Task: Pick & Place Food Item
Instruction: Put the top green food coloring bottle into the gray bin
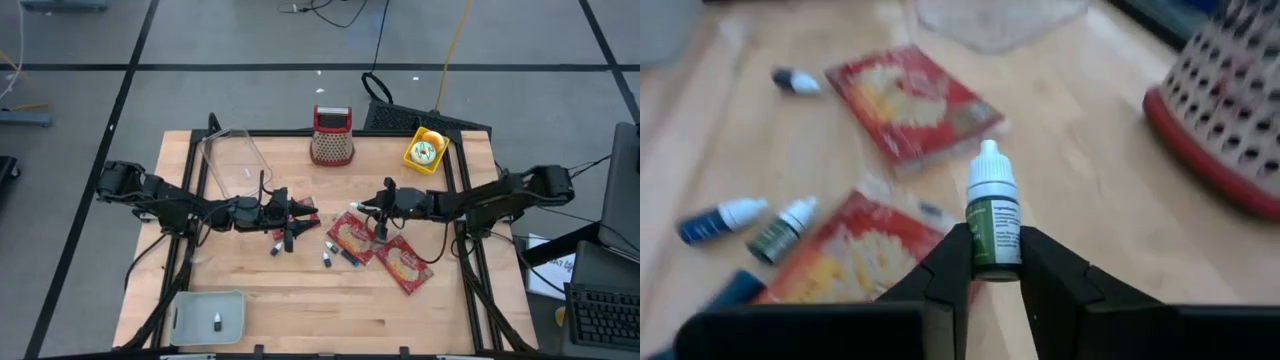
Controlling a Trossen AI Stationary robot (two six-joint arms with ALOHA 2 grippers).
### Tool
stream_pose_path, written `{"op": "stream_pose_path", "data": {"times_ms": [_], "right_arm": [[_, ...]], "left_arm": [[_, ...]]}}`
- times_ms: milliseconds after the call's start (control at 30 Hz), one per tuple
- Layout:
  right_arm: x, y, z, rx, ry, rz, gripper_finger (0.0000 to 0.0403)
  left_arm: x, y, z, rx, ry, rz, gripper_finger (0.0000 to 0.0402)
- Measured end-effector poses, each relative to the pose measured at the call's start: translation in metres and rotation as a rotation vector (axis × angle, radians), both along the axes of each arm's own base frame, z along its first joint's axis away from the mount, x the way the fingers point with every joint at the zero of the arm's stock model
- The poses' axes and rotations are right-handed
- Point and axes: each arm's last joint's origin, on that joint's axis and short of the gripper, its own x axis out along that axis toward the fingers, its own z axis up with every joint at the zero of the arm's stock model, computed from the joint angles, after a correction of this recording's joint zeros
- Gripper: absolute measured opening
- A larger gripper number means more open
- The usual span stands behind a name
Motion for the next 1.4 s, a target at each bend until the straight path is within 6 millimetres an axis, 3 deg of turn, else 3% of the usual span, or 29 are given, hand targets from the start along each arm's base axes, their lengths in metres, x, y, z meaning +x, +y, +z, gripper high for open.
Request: {"op": "stream_pose_path", "data": {"times_ms": [167,467,1000,1233,1400], "right_arm": [[-0.003,0.002,0.015,0.024,-0.081,0.066,0.0056],[-0.001,0.019,0.033,0.124,-0.254,0.331,0.0057],[-0.001,0.027,0.035,0.109,-0.272,0.37,0.0058],[-0.001,0.027,0.035,0.109,-0.272,0.37,0.0059],[-0.001,0.027,0.035,0.109,-0.272,0.37,0.0059]], "left_arm": [[0.0,0.0,0.0,-0.015,-0.001,0.001,0.0173],[0.0,0.0,0.0,-0.012,-0.002,0.001,0.0172],[0.001,0.001,0.0,-0.179,-0.027,0.048,0.0188],[0.022,-0.003,-0.006,-0.061,0.018,0.021,0.0255],[0.046,-0.007,-0.006,0.04,0.026,0.012,0.0268]]}}
